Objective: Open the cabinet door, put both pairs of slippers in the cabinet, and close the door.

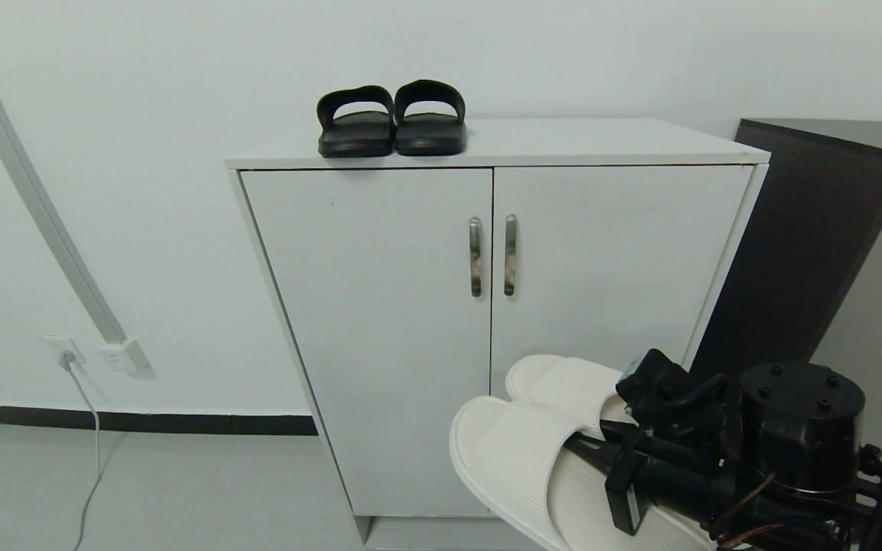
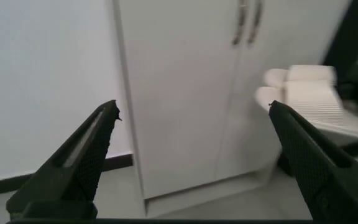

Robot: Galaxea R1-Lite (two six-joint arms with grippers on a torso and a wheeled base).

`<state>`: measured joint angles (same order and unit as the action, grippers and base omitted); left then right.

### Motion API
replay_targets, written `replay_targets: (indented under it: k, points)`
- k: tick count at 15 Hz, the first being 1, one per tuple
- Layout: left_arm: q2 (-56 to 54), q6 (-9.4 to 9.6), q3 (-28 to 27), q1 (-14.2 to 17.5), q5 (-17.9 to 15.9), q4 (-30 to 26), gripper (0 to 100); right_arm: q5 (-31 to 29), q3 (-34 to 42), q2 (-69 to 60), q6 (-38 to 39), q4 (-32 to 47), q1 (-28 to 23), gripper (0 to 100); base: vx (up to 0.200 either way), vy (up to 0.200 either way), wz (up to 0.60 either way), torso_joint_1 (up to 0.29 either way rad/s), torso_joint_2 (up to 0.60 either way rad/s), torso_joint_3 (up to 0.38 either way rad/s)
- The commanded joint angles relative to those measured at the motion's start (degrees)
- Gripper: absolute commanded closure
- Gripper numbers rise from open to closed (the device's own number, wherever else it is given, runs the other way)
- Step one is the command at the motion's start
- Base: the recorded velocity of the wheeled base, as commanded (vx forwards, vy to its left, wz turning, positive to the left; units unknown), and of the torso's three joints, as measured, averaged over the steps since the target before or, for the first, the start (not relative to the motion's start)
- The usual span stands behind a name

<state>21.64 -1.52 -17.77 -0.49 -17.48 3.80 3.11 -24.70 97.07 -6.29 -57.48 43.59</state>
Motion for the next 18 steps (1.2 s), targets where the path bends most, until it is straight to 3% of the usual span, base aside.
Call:
replay_targets:
  k: [1,4,6,8,9,15,17,18]
  points:
    - [16.6,-0.15,-6.1,-0.2,-7.2,4.5,0,0.0,0.0,0.1,0.0,0.0,0.0,100,0.000,0.000,0.00,-0.027,0.07,0.071]
    - [26.4,-0.15,-9.6,-1.5,-12.8,8.5,0,0.0,0.1,0.1,0.0,0.0,0.0,100,0.000,0.000,0.00,-0.010,0.10,0.089]
    - [31.7,-0.59,-13.6,-9.3,-13.4,9.9,0,-0.1,0.4,0.0,0.0,0.0,0.0,100,0.000,0.000,0.00,0.000,0.00,0.000]
    - [35.6,-0.59,-17.4,-14.1,-13.4,10.1,0,-0.2,0.9,0.0,-0.1,0.0,0.0,100,0.000,0.000,0.00,0.000,0.00,0.000]
    - [38.9,-1.55,-20.7,-17.2,-13.4,10.2,0,-0.1,1.4,-0.1,-0.6,0.0,0.0,100,0.000,0.000,0.00,0.000,0.00,0.000]
    - [53.1,-8.67,-34.1,-27.9,-12.8,10.3,0,0.1,2.5,-0.6,-1.0,0.0,0.0,100,0.000,0.000,0.00,0.000,0.00,0.000]
    - [59.2,-9.11,-37.0,-29.7,-12.8,14.1,0,0.1,2.5,-0.3,-1.1,0.0,0.0,100,0.000,0.000,0.00,0.000,0.00,0.000]
    - [62.4,-10.25,-38.1,-30.6,-12.5,17.2,0,0.1,2.5,-0.3,-1.1,0.0,0.0,100,0.000,0.000,0.00,0.000,0.00,0.000]
